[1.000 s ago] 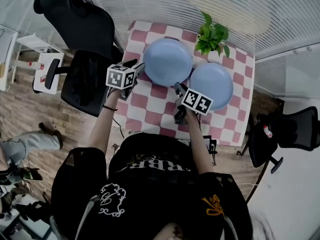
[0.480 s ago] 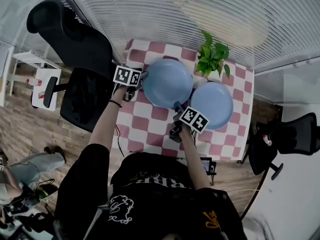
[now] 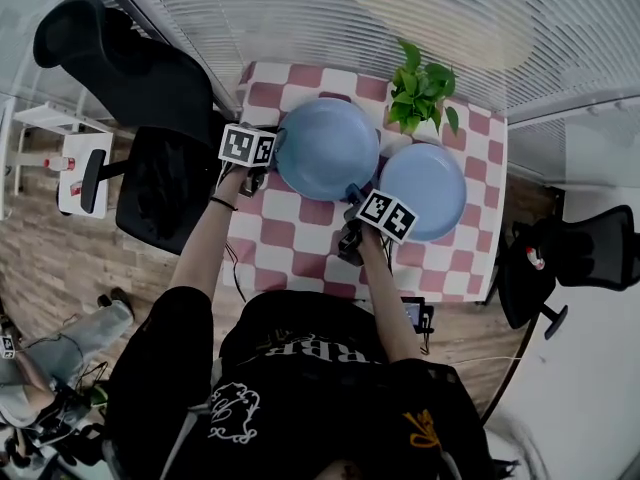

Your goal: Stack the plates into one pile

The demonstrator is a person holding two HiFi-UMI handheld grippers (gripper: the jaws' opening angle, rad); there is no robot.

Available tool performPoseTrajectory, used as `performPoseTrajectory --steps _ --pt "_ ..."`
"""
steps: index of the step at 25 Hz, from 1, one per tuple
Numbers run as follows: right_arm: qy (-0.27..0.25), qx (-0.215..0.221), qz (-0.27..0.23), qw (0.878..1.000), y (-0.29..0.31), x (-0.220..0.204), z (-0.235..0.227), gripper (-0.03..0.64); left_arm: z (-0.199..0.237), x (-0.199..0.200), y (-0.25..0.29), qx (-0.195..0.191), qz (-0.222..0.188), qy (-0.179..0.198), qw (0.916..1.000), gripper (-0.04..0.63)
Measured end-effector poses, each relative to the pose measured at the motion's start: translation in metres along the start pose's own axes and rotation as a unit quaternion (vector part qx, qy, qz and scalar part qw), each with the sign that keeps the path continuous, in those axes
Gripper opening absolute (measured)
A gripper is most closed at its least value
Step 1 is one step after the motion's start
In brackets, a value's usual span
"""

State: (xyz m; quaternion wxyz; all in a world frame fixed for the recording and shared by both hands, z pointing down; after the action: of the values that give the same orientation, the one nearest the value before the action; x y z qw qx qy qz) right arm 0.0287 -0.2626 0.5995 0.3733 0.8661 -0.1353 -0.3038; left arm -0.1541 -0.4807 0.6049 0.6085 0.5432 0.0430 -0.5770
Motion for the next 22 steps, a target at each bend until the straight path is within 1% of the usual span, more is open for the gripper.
performPoseTrajectory --steps 4,8,11,15,19,22 --pt "-0.031 0.014 -0.002 0.999 -0.005 0.002 0.011 0.07 0.001 -0.003 -0.024 0.016 -0.029 -0.023 0.9992 0.044" --pt "-0.041 0.021 -0.003 0.999 -0.016 0.005 0.016 0.063 -0.008 -0.008 -0.047 0.033 -0.055 -0.044 0.997 0.044" --pt "-0.052 0.026 -0.004 0.998 -0.026 0.011 0.018 0.06 -0.017 -0.012 -0.061 0.04 -0.071 -0.067 0.9944 0.044" --pt "-0.049 0.042 -0.004 0.998 -0.044 0.019 0.014 0.055 -0.036 -0.022 -0.079 0.049 -0.1 -0.105 0.9883 0.044" --pt "-0.035 0.042 -0.017 0.998 -0.064 0.03 0.0 0.046 -0.065 -0.033 -0.085 0.058 -0.118 -0.129 0.9829 0.044" --pt "-0.033 0.04 -0.028 0.998 -0.083 0.039 -0.015 0.043 -0.088 -0.039 -0.083 0.059 -0.127 -0.143 0.9797 0.044"
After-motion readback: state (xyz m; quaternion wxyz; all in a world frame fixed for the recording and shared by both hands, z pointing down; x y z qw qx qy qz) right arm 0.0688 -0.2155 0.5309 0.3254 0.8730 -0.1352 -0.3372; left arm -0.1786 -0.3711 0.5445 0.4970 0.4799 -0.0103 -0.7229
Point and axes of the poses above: the fingertips, and each gripper's own axes: y forward along the fingers, z to its left, x out of its top, the point moved 7 cm from there along -y, backward along the fingers, and after that the axes turned 7 degrees about -z, right-handed, at the moved point
